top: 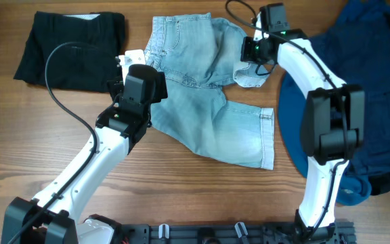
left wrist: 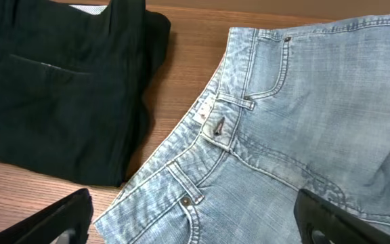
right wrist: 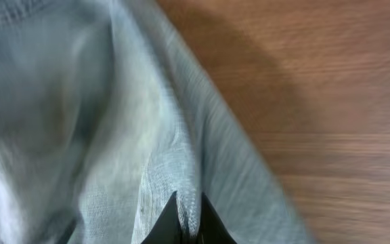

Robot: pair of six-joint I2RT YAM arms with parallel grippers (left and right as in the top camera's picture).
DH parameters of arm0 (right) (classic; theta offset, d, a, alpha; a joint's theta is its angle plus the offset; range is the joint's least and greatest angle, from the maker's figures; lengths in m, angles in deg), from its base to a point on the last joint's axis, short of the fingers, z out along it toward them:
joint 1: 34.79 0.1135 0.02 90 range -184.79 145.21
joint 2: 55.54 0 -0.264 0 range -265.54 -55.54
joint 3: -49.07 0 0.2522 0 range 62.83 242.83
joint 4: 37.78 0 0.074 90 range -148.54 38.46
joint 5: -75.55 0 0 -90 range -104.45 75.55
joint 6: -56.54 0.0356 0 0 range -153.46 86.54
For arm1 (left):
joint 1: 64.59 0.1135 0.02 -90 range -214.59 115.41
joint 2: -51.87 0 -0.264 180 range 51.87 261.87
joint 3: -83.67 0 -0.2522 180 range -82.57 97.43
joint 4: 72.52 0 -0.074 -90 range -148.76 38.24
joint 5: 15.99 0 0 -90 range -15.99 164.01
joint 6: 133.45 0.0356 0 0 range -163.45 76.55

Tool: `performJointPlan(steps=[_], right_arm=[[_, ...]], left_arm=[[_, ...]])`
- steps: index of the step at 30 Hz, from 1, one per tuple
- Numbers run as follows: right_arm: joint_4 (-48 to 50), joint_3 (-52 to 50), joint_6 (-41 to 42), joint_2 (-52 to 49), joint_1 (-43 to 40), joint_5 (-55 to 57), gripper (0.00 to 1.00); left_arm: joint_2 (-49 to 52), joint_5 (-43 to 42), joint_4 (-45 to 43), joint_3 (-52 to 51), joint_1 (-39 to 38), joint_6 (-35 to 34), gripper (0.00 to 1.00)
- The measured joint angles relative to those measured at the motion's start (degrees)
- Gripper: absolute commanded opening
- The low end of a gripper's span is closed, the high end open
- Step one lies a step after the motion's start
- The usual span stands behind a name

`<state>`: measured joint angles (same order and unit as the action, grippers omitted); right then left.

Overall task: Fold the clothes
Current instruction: 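Lay the shorts flat on the table center and release both grippers, then grasp the waistband with the left gripper and a leg hem with the right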

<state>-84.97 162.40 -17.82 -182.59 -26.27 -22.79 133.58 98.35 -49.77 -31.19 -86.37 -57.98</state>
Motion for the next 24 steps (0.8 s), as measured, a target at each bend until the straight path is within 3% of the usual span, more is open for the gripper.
performJointPlan(steps=[4, 5, 6, 7, 8, 11, 19, 24], right_arm=[[3.3, 0.0, 0.2, 2.3, -6.0, 1.6, 0.04], [4.2, 0.1, 0.2, 2.4, -7.3, 2.1, 0.25], [5.5, 0.1, 0.2, 2.4, -8.8, 2.8, 0.62], [6.3, 0.1, 0.5, 2.4, -9.8, 3.3, 0.93], [7.3, 0.1, 0.7, 2.4, -10.7, 3.8, 1.0], [6.1, 0.5, 0.7, 2.4, -12.5, 4.8, 1.0], [-11.1, 4.3, -0.3, 6.3, -12.5, 3.1, 1.0], [-15.0, 4.9, -1.0, 7.3, -2.1, 8.4, 1.0]], left_arm=[[0.0, -0.2, 0.0, 0.0, 0.0, 0.0, 0.91], [0.0, -0.2, 0.0, 0.0, 0.0, 0.0, 0.92], [0.0, -0.2, 0.0, 0.0, 0.0, 0.0, 0.92], [0.0, -0.2, 0.0, 0.0, 0.0, 0.0, 0.92], [0.0, -0.2, 0.0, 0.0, 0.1, 0.0, 0.93], [0.0, -0.2, 0.0, 0.0, 1.5, 0.0, 0.95], [0.0, -1.4, 1.1, 0.0, 10.4, 1.4, 0.96], [0.0, -3.5, 2.1, 0.0, 12.8, 1.8, 1.0]])
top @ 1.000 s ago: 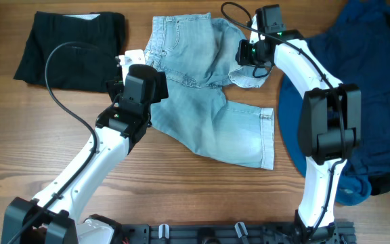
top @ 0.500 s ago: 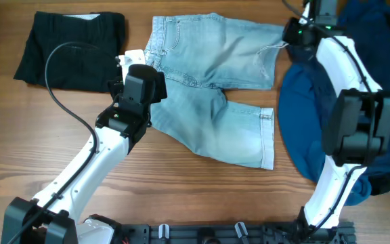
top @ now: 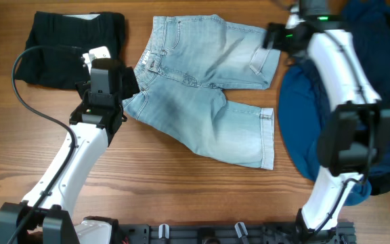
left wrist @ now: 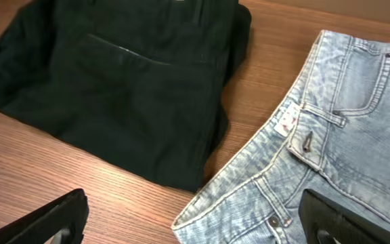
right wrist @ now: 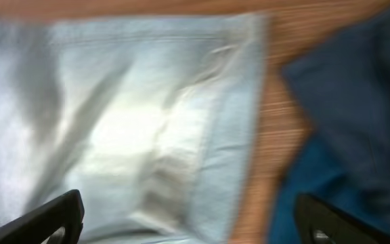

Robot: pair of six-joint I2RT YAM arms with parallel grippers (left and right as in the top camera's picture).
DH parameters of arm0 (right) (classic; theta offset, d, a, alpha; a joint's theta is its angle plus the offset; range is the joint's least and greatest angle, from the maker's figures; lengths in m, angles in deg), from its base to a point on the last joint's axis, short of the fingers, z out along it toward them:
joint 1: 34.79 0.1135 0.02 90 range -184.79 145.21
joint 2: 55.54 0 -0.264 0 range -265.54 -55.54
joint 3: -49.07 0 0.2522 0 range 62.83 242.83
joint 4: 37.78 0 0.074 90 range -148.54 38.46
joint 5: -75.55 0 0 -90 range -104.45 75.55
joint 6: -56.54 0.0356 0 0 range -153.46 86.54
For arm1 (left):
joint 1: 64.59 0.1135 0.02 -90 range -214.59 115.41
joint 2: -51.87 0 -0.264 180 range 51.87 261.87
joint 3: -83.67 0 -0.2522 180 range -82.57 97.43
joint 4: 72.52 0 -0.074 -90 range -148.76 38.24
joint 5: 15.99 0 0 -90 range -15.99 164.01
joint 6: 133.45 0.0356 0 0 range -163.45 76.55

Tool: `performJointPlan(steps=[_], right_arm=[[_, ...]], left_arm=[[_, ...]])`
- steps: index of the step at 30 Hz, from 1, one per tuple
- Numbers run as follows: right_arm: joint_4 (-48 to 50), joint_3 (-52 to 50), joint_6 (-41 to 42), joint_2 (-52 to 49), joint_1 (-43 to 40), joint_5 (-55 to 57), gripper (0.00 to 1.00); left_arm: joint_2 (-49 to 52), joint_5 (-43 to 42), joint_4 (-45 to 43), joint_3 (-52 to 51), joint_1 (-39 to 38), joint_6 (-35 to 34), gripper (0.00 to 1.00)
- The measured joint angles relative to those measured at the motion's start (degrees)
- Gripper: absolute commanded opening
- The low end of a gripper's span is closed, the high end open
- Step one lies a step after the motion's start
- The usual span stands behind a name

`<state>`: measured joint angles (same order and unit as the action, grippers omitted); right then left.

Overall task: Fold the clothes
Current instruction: 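Grasp the waistband with the left gripper and a leg hem with the right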

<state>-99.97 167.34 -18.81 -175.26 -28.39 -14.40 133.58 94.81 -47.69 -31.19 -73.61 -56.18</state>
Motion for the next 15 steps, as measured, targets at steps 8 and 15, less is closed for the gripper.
performJointPlan(steps=[8, 15], right_arm=[[-1.6, 0.1, -0.4, -8.1, 11.2, 18.1, 0.99], [-1.3, 0.1, -1.1, -12.2, 10.8, 26.7, 0.04]], left_arm=[[0.0, -0.8, 0.5, 0.0, 2.4, 0.0, 1.0], [0.0, -1.0, 0.5, 0.0, 2.8, 0.0, 1.0]])
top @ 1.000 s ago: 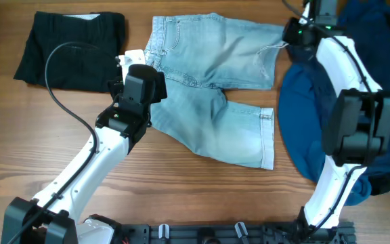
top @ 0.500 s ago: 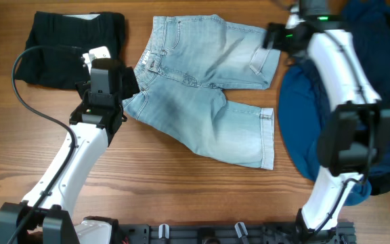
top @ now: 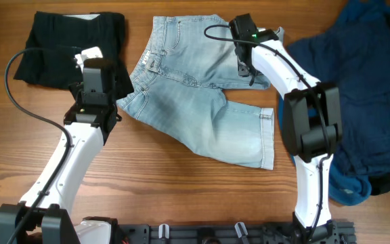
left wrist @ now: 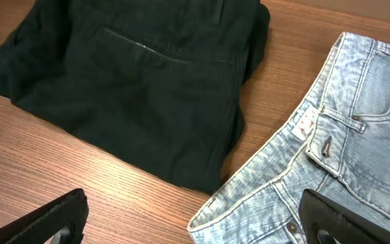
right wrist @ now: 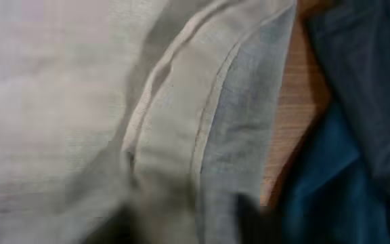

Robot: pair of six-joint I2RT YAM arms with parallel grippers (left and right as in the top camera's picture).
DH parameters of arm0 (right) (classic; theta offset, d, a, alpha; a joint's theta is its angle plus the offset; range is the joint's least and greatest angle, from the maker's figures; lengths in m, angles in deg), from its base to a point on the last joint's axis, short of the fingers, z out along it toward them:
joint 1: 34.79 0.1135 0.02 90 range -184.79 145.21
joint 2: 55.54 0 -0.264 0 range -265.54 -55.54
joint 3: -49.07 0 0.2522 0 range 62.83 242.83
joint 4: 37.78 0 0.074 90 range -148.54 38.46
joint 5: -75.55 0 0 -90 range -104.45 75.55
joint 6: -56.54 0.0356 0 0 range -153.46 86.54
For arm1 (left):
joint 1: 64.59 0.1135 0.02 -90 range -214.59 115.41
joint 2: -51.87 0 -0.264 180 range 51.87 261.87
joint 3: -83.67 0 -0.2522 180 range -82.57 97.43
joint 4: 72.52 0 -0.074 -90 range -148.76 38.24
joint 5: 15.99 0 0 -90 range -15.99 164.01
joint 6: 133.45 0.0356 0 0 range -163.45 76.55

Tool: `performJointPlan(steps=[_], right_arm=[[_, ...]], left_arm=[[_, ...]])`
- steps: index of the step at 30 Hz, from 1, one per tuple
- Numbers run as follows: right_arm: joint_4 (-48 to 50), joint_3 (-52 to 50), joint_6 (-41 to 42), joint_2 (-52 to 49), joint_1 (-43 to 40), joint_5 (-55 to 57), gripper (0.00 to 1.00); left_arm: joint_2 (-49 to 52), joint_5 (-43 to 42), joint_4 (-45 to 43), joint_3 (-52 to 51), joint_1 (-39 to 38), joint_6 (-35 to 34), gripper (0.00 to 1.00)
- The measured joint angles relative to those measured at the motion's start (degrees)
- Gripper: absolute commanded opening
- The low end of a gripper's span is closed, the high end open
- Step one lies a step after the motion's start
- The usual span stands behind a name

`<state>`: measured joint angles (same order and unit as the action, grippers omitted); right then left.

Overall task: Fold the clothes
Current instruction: 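Grasp the waistband with the left gripper and a leg hem with the right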

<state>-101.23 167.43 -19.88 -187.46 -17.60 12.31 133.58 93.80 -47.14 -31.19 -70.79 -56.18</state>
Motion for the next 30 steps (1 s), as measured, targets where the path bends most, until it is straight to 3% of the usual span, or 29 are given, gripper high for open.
performJointPlan(steps=[6, 11, 12, 17, 19, 21, 23, 26, 30], right_arm=[[-2.6, 0.0, 2.8, 0.0, -1.5, 2.5, 0.04], [-5.6, 0.0, 4.7, 1.4, -10.6, -7.6, 0.06], [-5.7, 0.0, 4.8, 1.6, -12.3, -9.7, 0.14], [-7.8, 0.0, 5.5, 1.9, -20.6, -22.3, 0.29], [-8.4, 0.0, 5.3, 2.5, -22.2, -26.3, 0.7], [-9.1, 0.0, 4.3, 4.0, -23.3, -29.7, 0.91], [-10.4, 0.0, 3.1, 7.1, -23.7, -32.2, 0.95], [-15.6, 0.0, 1.0, 14.0, -23.6, -35.0, 0.98], [-27.3, 0.0, -2.5, 23.3, -22.6, -37.3, 0.97]], left_arm=[[0.0, -0.2, 0.0, 0.0, 0.0, 0.0, 1.0], [0.0, -0.2, 0.6, 0.0, 0.0, 0.0, 0.96], [0.0, -0.2, 0.8, 0.0, 0.0, 0.0, 0.95], [0.0, -0.2, 1.7, 0.0, 0.0, 0.0, 0.89], [0.0, -0.3, 1.9, 0.0, 0.0, 0.0, 0.87], [0.0, -0.3, 1.9, 0.0, 0.0, 0.0, 0.8], [0.0, -0.4, 1.9, 0.0, 0.0, 0.0, 0.76], [-0.2, -0.6, 5.3, 0.2, 0.0, 0.2, 0.8], [-1.3, -2.6, 21.0, 4.3, 0.0, 0.5, 0.88]])
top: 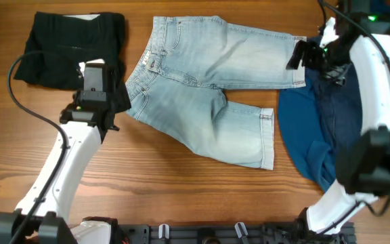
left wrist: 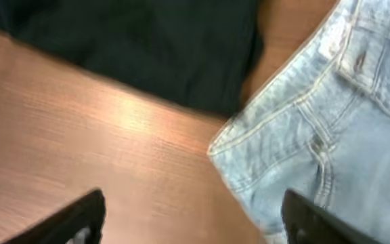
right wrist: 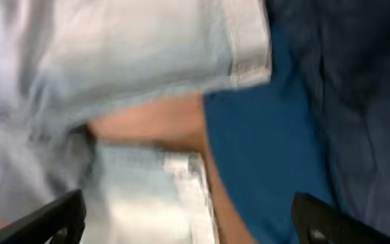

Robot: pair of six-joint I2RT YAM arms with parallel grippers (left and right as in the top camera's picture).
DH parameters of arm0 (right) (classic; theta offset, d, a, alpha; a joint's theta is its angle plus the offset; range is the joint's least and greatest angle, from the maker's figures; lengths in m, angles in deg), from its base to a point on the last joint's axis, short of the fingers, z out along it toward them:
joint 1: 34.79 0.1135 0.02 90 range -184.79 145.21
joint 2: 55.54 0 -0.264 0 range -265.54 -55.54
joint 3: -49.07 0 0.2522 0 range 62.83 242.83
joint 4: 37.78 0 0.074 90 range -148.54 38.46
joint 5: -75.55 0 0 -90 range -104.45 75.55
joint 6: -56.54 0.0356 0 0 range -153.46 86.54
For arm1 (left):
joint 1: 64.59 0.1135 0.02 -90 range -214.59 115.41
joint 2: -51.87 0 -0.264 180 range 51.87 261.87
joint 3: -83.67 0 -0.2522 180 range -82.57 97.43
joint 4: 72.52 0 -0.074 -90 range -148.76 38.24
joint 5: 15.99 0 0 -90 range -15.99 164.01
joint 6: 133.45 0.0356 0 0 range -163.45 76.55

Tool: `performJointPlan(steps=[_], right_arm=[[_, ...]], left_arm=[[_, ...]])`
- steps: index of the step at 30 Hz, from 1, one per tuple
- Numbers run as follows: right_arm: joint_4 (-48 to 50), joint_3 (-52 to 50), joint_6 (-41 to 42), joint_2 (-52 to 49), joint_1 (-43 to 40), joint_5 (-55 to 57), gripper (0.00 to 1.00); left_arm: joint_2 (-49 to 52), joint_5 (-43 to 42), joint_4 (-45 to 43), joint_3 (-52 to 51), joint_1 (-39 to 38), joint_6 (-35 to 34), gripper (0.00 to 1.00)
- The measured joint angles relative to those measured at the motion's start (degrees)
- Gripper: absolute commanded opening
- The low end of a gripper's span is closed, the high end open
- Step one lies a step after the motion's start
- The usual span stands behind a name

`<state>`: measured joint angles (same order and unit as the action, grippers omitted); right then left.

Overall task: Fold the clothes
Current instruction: 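Grasp the waistband with the left gripper and a leg hem with the right, then pull the shorts taut sideways between both grippers and lay them flat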

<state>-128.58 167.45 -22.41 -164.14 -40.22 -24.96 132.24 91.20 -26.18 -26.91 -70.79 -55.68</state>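
Light-blue denim shorts [top: 208, 88] lie spread on the table, the upper leg stretched right and the lower leg angled down-right. My left gripper [top: 107, 98] hovers open at the left corner of the waistband [left wrist: 276, 129]; in the left wrist view the left gripper [left wrist: 191, 224] shows only wood and denim between its fingers. At the upper leg's hem [right wrist: 246, 41] my right gripper [top: 302, 55] stands open over the edge of the blue pile. The right wrist view is blurred, and the right gripper [right wrist: 191, 227] holds nothing there.
A folded black garment [top: 70, 47] lies at the back left, just beyond the waistband. A pile of dark and bright blue clothes [top: 357, 102] fills the right side, touching the shorts' hems. Bare wooden table [top: 181, 196] runs along the front.
The upper leg now reaches farther right, its hem at the blue pile. My right gripper has moved from over that leg to its hem end. My left gripper sits lower, nearer the waistband corner.
At first the upper leg was bunched and my right gripper was shut on it; my left hung open over the waistband. Then the leg lay opened out and the right gripper was open. The left moved toward the waistband's left corner. Now the leg is stretched straight.
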Motion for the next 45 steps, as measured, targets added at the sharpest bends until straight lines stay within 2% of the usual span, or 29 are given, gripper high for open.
performJointPlan(steps=[3, 5, 7, 12, 14, 18, 24, 31, 36, 41, 42, 43, 44, 45], right_arm=[[-2.5, -3.1, -0.9, 5.1, 4.1, 0.0, 0.97], [-1.9, -11.0, 0.0, 11.4, 10.3, 0.0, 0.95], [0.3, -17.4, 1.5, 16.0, 13.2, 0.1, 0.94], [10.0, -38.8, 8.4, 28.4, 20.4, 0.2, 0.87], [13.6, -47.5, 13.1, 29.2, 23.5, 0.8, 0.88], [19.8, -56.1, 20.7, 28.9, 29.6, 5.6, 0.86], [24.6, -61.4, 26.1, 28.6, 29.7, 9.5, 0.84], [28.5, -62.3, 27.5, 25.5, 29.6, 8.8, 0.84], [30.1, -62.6, 28.4, 21.9, 29.6, 7.5, 0.77], [30.9, -62.5, 29.6, 20.0, 29.6, 7.5, 0.47], [31.7, -62.4, 29.8, 19.6, 29.6, 6.7, 0.38], [32.1, -62.3, 29.9, 19.4, 29.6, 6.1, 0.3], [32.6, -62.2, 29.9, 19.1, 29.6, 5.3, 0.2], [33.0, -61.8, 30.0, 18.6, 29.6, 4.6, 0.11]], left_arm=[[-0.8, -2.4, 6.9, 2.3, 0.3, -0.1, 0.86], [-1.0, -5.1, 11.1, 2.5, 1.8, -0.1, 0.85], [-1.0, -7.3, 12.3, 2.5, 4.2, -0.1, 0.85], [-0.2, -9.8, 4.6, 2.5, 10.0, 0.2, 0.85], [2.9, -13.5, -0.4, 2.6, 10.4, 1.8, 0.85], [11.0, -17.5, -2.7, 2.6, 10.3, 4.9, 0.84], [19.9, -20.0, -5.6, 2.6, 10.0, 8.8, 0.85], [21.4, -21.8, -13.0, 2.6, 9.9, 9.6, 0.85], [25.6, -24.3, -15.1, 2.8, 9.7, 10.0, 0.79], [27.0, -24.9, -17.2, 3.6, 9.0, 10.4, 0.58], [27.0, -24.9, -17.2, 3.6, 8.9, 10.4, 0.48], [27.1, -25.1, -17.2, 3.6, 8.8, 10.4, 0.32], [27.1, -25.4, -17.1, 3.6, 8.8, 10.8, 0.2], [27.3, -25.5, -16.9, 3.7, 8.8, 10.5, 0.11]])
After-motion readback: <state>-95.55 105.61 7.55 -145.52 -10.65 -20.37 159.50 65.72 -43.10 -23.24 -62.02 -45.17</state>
